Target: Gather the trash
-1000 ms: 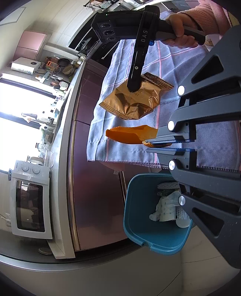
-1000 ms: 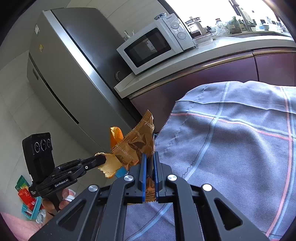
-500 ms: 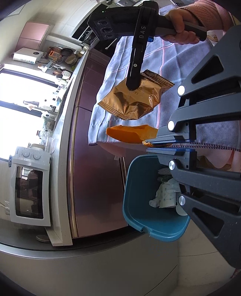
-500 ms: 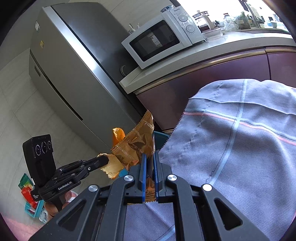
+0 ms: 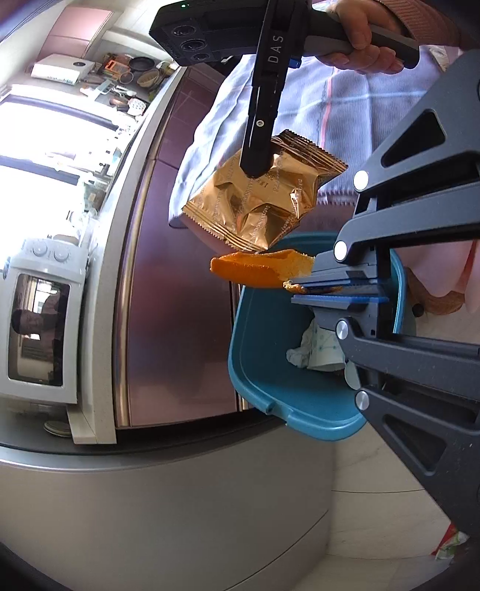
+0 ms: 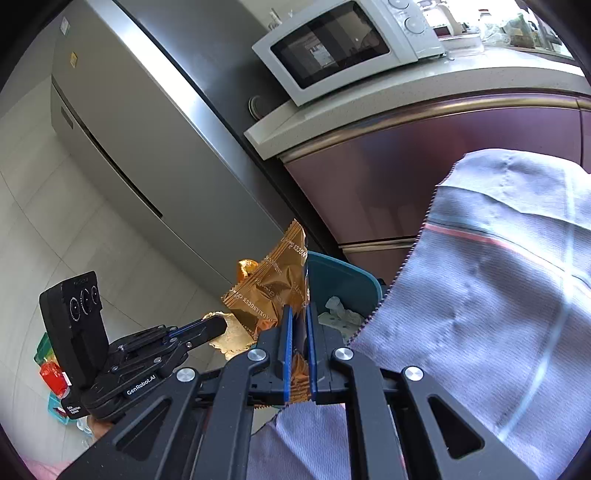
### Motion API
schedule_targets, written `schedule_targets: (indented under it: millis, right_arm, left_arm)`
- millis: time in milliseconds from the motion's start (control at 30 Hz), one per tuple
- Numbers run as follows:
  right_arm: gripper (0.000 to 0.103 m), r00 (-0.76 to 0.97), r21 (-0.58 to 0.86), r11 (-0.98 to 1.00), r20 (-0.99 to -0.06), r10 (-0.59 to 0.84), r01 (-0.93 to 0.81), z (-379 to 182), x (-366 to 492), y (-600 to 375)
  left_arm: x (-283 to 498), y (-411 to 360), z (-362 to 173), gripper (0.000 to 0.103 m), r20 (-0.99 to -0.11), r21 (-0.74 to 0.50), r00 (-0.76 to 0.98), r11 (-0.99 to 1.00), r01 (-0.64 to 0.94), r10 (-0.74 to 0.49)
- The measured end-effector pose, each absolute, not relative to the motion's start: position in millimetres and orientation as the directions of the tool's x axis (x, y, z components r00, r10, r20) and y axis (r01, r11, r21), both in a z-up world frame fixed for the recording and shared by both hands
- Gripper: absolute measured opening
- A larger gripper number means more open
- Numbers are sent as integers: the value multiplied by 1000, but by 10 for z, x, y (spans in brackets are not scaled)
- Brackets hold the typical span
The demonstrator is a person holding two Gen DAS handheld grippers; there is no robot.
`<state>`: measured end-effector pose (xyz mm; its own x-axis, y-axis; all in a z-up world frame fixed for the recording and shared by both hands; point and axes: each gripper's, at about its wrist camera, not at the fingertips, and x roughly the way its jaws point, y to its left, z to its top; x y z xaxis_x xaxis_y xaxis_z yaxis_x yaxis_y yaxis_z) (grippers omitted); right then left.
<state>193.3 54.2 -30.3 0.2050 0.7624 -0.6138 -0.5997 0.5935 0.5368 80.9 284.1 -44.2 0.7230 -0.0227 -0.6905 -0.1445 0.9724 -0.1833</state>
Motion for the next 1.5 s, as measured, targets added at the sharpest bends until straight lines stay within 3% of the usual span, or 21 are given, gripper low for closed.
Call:
schedule_targets:
  millis: [533, 600, 800, 967, 1033, 1100, 1200, 1267, 1367, 1500]
  right_arm:
    - [9, 136, 476, 657, -741, 658, -584, -706, 2131, 1157]
    - [14, 139, 465, 659, -746, 652, -591, -691, 2119, 1191]
    - [33, 163, 451, 657, -736, 656, -604, -677, 2033, 1172]
    - [51, 198, 460, 642, -697, 689, -614, -581, 1927, 942]
    - [57, 232, 449, 638, -674, 701, -626, -491, 1821, 796]
    - [68, 290, 416, 646, -648, 704, -640, -397, 1710, 626]
    - [85, 393, 332, 674, -612, 687, -660, -227, 1487, 349]
    - [91, 469, 285, 711, -587, 660, -643, -137, 1341, 137]
    - [96, 581, 226, 778, -552, 598, -586, -53, 1135, -165]
    - [96, 702, 156, 851, -501, 506, -501, 23, 857, -503]
  left_arm:
    - [1114, 3093, -1015, 6, -765, -176, 644, 960, -217, 5]
    - [1136, 3097, -1058, 10, -771, -171, 637, 960, -224, 12]
    - [1119, 3089, -1097, 23, -767, -184, 642, 956, -227, 5]
    - [998, 3015, -983, 46, -731, -210, 682, 958, -193, -23]
    - [909, 2955, -891, 50, -702, -219, 711, 963, -159, -42]
    - [806, 2872, -788, 62, -670, -221, 740, 967, -126, -56]
    - [628, 2708, -614, 87, -611, -214, 789, 974, -80, -69]
    - [518, 2579, -509, 96, -574, -201, 815, 978, -54, -73]
    - [342, 2349, -370, 97, -509, -168, 858, 986, -25, -65]
    - [161, 2028, -256, 97, -425, -138, 904, 990, -22, -39]
